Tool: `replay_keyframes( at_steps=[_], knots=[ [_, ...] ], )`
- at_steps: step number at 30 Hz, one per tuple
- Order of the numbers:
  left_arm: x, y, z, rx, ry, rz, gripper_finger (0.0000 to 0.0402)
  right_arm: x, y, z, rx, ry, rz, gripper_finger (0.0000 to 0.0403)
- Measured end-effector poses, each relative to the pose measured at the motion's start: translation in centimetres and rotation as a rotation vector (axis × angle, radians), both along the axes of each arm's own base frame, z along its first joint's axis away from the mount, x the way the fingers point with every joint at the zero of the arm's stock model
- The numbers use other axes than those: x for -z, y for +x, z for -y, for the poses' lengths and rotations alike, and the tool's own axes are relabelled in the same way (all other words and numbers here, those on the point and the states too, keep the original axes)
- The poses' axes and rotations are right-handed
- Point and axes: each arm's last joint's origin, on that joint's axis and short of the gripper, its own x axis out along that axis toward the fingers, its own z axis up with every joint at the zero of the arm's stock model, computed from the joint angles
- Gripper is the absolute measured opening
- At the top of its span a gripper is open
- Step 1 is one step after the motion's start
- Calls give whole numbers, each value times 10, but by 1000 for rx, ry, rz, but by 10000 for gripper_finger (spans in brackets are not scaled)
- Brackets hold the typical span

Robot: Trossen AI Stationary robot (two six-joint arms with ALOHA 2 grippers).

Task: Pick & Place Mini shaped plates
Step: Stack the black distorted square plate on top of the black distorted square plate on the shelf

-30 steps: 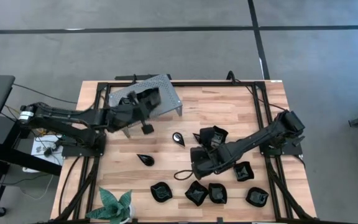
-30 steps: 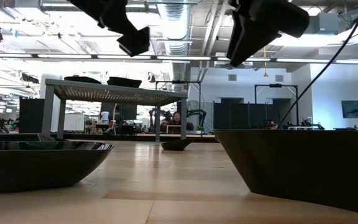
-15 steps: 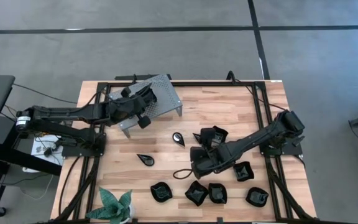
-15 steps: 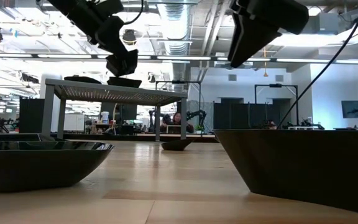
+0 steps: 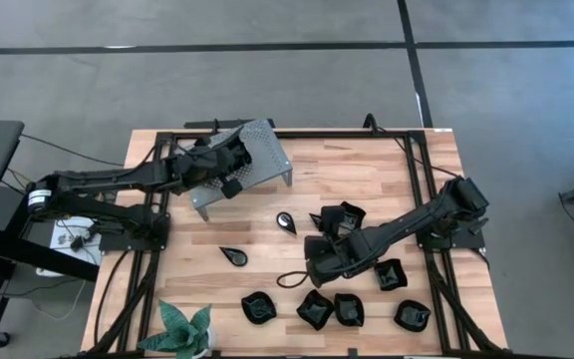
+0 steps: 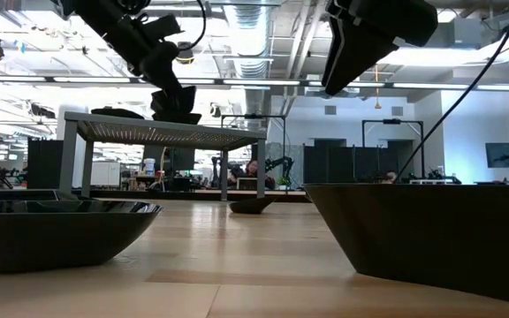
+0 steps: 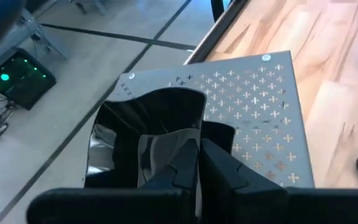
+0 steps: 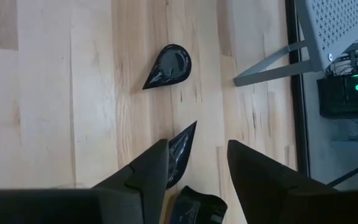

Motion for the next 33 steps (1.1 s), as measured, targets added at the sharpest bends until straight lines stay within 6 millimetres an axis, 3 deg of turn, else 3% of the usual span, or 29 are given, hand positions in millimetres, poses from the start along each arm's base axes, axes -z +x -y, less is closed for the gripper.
replay_keyframes(
  at_steps=[8, 22, 28, 33],
  knots=[
    [1, 1, 0, 20, 27, -31, 26, 0, 0, 0, 0, 0, 0, 161],
    [-2, 5, 4, 39, 37, 10, 131, 0, 0, 0, 0, 1, 1, 158],
    [-15, 11, 30, 189, 38, 140, 129, 0, 0, 0, -6, -2, -2, 154],
    [-26, 5, 61, 352, 20, 198, 117, -2, -3, -7, -34, -12, -21, 136]
  ],
)
